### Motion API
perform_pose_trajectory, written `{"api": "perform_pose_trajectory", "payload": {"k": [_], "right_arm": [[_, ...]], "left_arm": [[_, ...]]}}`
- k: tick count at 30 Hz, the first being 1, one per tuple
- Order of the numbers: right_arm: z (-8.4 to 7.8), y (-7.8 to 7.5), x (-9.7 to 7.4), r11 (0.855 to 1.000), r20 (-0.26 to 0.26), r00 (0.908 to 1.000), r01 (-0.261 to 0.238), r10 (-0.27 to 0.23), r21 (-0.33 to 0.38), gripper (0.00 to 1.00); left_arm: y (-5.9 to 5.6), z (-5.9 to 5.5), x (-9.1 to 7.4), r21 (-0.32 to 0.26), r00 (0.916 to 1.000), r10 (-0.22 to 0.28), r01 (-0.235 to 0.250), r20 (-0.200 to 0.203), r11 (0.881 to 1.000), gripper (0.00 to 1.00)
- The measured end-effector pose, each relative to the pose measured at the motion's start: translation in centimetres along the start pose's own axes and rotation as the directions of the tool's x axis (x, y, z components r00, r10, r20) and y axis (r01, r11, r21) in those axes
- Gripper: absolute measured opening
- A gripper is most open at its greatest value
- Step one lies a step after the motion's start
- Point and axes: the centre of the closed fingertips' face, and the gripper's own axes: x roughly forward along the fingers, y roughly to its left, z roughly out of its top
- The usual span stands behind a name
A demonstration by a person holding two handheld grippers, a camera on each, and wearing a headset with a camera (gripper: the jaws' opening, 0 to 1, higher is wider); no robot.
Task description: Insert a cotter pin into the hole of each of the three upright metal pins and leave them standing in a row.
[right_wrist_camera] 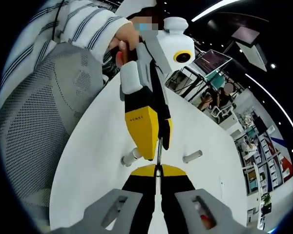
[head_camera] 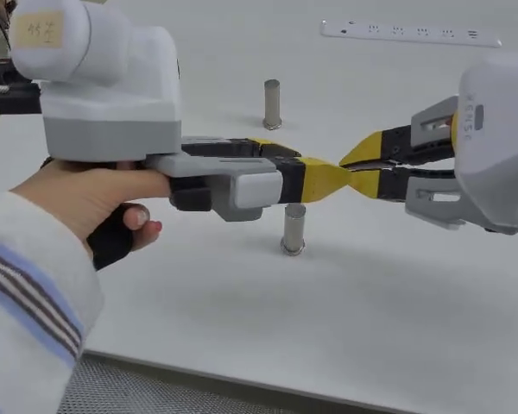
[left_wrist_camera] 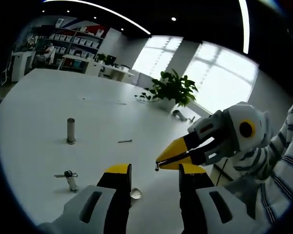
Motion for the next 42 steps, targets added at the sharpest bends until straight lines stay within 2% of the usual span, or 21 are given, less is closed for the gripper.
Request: {"api": "perform_pose_trajectory", "payload": {"k": [7,13,17,24,27,29,35,39,42], "right_arm": [[0.3,0.1,0.0,1.0,0.005,1.0,-0.001,0.001,-0.009,0.0],[0.3,0.1,0.1,1.0,-0.004,1.0,-0.002,0.002,-0.024,0.0],[0.3,0.1,0.0,1.0,-0.006,1.0,-0.004,0.004,-0.027,0.0],[0.7,-0.1,0.0,0.999,0.0,1.0,0.001,-0.001,-0.033,0.0],[0.9,-0.2,-0.1,0.999,0.004,1.0,0.003,-0.003,-0.034,0.0],[0.9,-0.2,-0.1,0.999,0.004,1.0,0.006,-0.005,-0.038,0.0],[1.3,0.0,0.0,0.999,0.004,1.0,-0.002,0.002,-0.054,0.0],[1.4,0.0,0.1,0.998,0.009,0.9999,-0.009,0.01,-0.059,0.0],[1.5,0.1,0.2,0.999,0.013,0.9998,-0.017,0.017,-0.043,0.0]], "left_arm": [[-0.6,0.2,0.1,-0.034,0.9994,-0.032,0.032,0.014,0.999,0.24],[-0.8,0.1,0.1,-0.041,0.9988,-0.047,0.048,0.009,0.998,0.14],[-1.2,0.0,0.2,-0.022,0.9981,-0.062,0.062,0.007,0.998,0.07],[-1.4,-0.2,0.4,-0.017,0.9982,-0.06,0.06,-0.002,0.998,0.04],[-1.1,0.0,0.3,-0.047,0.9986,-0.05,0.051,0.016,0.998,0.0],[-1.1,0.2,0.1,-0.059,0.998,-0.059,0.061,0.023,0.996,0.0],[-1.2,0.1,0.0,-0.062,0.9982,-0.056,0.057,0.021,0.996,0.0],[-1.2,0.0,-0.2,-0.101,0.9986,-0.048,0.05,0.022,0.994,0.0],[-0.9,0.0,-0.4,-0.092,0.9988,-0.047,0.048,0.013,0.995,0.0]]}}
